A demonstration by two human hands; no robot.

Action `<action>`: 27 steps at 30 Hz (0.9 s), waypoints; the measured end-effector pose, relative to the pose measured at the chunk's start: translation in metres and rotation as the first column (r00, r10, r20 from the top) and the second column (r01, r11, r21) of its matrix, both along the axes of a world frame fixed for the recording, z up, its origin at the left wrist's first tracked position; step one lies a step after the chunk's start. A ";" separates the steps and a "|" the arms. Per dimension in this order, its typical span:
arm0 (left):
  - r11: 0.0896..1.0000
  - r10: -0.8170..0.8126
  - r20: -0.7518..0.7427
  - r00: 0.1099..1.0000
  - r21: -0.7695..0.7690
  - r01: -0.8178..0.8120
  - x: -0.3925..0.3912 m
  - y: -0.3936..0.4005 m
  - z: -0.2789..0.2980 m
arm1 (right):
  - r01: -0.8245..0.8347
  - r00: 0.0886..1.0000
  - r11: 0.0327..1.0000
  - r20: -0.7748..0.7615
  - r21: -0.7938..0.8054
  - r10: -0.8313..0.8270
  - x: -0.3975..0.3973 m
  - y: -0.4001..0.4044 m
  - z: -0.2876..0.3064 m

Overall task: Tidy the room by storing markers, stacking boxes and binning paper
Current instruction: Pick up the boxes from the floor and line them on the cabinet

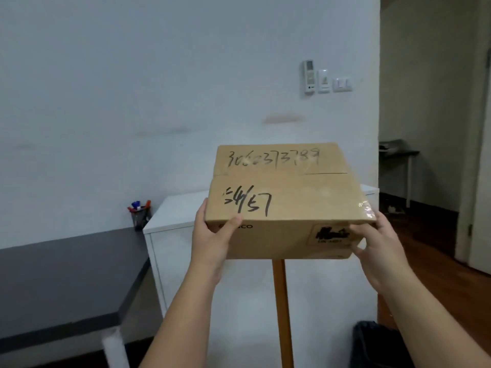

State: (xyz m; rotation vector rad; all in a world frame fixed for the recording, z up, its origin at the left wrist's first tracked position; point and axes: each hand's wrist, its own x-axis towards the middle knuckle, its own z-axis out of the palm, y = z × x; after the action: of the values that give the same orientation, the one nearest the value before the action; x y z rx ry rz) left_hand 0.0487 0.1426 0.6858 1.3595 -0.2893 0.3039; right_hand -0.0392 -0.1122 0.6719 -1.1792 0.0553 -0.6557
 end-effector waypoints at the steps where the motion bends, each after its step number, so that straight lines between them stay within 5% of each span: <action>1: 0.999 0.038 0.007 0.999 0.020 -0.038 0.007 0.010 0.004 | -0.030 0.999 0.999 -0.017 -0.034 0.029 0.011 0.008 0.004; 9: 0.954 0.256 0.077 0.964 0.144 -0.265 0.064 0.044 0.010 | -0.065 0.993 0.950 -0.110 -0.304 0.032 0.063 0.042 0.018; 17: 0.868 0.325 0.268 0.907 0.296 -0.398 0.101 0.021 0.003 | -0.043 0.998 0.945 -0.058 -0.326 0.025 0.092 0.053 0.022; 27: 0.847 0.042 0.270 0.962 0.501 -0.178 0.116 -0.014 -0.027 | -0.054 0.990 0.913 0.100 -0.404 0.103 0.135 0.088 0.021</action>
State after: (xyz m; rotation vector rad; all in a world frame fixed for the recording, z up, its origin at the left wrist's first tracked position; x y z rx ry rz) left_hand 0.1650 0.1281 0.6586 1.8859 -0.5331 0.5230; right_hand 0.0956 -0.0244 0.6932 -1.5258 -0.2387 -0.6840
